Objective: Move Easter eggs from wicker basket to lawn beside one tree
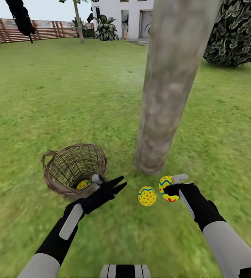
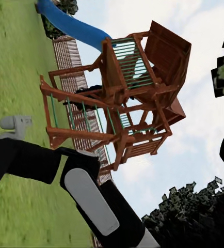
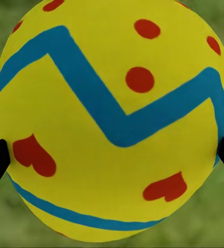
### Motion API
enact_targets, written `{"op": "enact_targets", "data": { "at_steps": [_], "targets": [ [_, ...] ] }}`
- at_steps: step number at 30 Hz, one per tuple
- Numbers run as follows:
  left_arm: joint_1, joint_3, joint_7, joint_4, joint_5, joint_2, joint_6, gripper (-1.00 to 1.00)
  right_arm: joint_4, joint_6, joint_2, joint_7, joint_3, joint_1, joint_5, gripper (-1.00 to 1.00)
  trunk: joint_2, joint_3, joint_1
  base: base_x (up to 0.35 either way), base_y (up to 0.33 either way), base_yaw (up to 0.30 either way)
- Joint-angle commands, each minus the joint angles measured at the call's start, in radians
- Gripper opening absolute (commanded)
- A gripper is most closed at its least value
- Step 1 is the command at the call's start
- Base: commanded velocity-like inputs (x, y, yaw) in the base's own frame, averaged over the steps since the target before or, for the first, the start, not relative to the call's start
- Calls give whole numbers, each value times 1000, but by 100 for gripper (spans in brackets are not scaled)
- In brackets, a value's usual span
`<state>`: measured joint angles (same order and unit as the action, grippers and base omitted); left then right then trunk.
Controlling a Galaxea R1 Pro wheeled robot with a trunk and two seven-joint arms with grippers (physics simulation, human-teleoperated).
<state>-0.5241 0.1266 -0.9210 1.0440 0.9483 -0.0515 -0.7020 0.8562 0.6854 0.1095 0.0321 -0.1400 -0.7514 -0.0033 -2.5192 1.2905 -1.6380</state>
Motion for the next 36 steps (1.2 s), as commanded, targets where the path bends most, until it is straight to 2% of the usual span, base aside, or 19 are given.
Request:
{"op": "enact_targets", "data": {
  "at_steps": [1, 4, 5, 8, 19, 24, 27, 28, 30, 32, 34, 36],
  "targets": [
    [0, 20, 33, 0, 7, -2, 8, 100, 1, 5, 1, 2, -3, -1, 0, -100, -1, 5, 0, 0, 0, 0],
    [0, 77, 76, -1, 7, -7, 47, 100, 1, 5, 2, 2, -3, -1, 1, -100, -1, 16, -2, 0, 0, 0],
    [-1, 84, 94, -1, 8, -9, 64, 100, 1, 5, 2, 2, -3, -1, 0, -100, -1, 16, -2, 0, 0, 0],
    [0, 90, 130, 0, 9, -14, 83, 100, 1, 5, 2, 2, -3, 0, 0, -100, -1, 16, -2, 0, 0, 0],
    [0, 91, 135, 0, 7, -17, 96, 100, 1, 2, 1, 2, -4, 0, 3, -100, -1, 16, -2, 175, -186, 0],
    [-1, 91, 134, 1, 8, -16, 111, 100, 0, -55, 0, 2, -7, 4, 1, -100, -1, 16, -2, 78, -54, 0],
    [0, 92, 134, 1, 8, -17, 114, 100, 0, -59, -1, 2, -7, 6, 2, -100, -2, 28, -3, 2, -1, 0],
    [0, 96, 135, 1, 8, -17, 114, 100, 0, -60, -1, 2, -8, 6, 2, -100, -2, 32, -3, 0, 0, 0],
    [0, 137, 141, 1, 7, -18, 114, 100, -10, -67, -2, 2, -9, 6, 2, -100, -3, 40, -4, 0, 0, 0],
    [0, 152, 146, 1, 7, -18, 115, 100, -41, -105, -11, 2, -11, 6, 2, -100, -3, 47, -5, 0, 0, 0],
    [-1, 155, 148, 1, 7, -18, 114, 100, -82, -155, -42, 2, -12, 6, 9, -100, -4, 55, -6, 0, 0, 0],
    [0, 156, 148, 1, 7, -18, 114, 100, -98, -240, -53, 2, -12, 6, 6, -100, -4, 63, -7, 0, 0, 0]
  ]
}}
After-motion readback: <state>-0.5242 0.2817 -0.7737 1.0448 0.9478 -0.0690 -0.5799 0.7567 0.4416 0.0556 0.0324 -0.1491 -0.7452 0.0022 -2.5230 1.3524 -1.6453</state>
